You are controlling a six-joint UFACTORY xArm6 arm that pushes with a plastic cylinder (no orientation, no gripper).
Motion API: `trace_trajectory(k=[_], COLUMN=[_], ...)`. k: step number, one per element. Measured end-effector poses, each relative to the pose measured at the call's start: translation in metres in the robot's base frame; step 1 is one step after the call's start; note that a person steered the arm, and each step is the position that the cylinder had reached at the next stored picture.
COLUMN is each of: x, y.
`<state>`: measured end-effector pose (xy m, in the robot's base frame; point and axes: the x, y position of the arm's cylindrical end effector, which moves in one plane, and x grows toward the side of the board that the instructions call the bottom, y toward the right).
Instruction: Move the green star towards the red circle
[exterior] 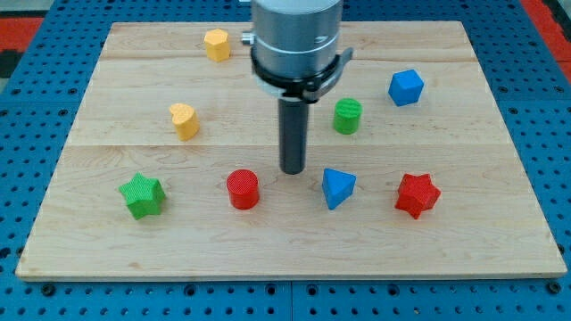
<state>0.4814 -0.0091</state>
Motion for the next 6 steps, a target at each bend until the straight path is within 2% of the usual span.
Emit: trace_trajectory(k=[1, 2, 3, 4, 5, 6], x=[-0.008, -0.033, -0.018, 0.008, 0.028, 0.031], y=[-0.043, -0.058, -0.158, -0.229, -0.252, -0.161])
